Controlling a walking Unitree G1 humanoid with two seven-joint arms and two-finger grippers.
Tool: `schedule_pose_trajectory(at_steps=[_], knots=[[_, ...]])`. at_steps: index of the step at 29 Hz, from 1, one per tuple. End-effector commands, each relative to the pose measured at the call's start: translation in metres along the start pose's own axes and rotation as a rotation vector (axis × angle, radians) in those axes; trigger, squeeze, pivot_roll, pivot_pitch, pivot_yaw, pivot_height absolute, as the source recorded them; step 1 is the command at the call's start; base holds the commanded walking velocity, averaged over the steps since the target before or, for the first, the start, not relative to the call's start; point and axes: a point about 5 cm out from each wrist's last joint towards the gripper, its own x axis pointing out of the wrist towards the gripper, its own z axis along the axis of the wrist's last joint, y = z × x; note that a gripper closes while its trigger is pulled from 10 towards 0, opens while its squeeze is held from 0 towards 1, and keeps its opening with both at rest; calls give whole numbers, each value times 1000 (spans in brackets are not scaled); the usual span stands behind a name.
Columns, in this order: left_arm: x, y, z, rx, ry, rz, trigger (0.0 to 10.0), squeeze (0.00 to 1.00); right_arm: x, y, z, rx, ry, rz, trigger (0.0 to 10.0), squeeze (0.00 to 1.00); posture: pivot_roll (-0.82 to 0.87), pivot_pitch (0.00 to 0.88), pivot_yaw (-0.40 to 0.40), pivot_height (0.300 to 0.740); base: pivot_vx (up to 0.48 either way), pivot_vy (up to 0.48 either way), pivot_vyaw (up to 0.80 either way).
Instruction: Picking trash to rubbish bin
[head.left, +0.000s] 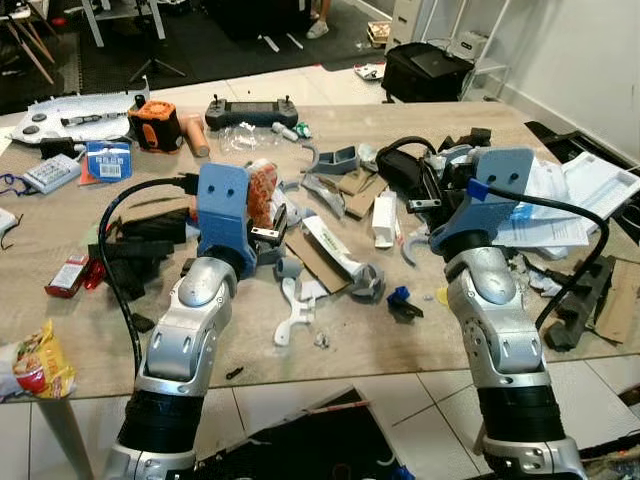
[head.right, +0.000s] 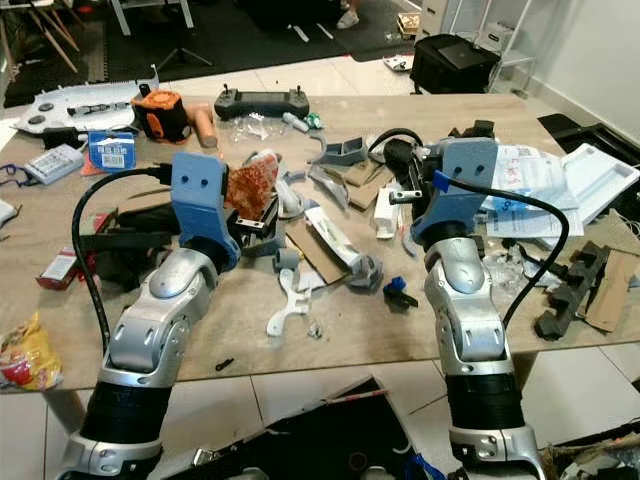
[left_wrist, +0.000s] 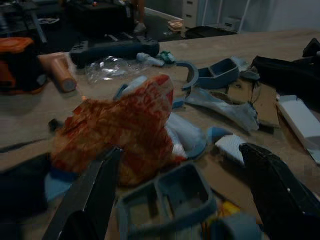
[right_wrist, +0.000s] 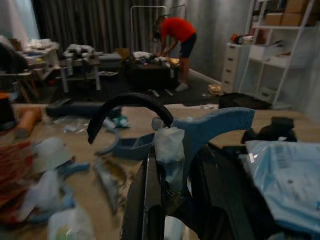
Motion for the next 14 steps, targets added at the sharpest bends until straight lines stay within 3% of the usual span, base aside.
schedule_pose_trajectory(at_steps=[1,11,14], knots=[[-1,-5,-2,-18,10,-8,10000,0,-4,-4,-5,-7,20,-15,10000,0,-13,117,-2,740,-352,0,0],[-2,-4,-3,-17,20,0,10000,0,-5,-4,-7,-4,32,-11,10000,0,-10,124,-6,740,-341,0,0],[-3,-3,-6,-7,38,5,10000,0,-5,-4,-7,-3,35,-10,10000,0,-10,124,-6,740,0,0,0]])
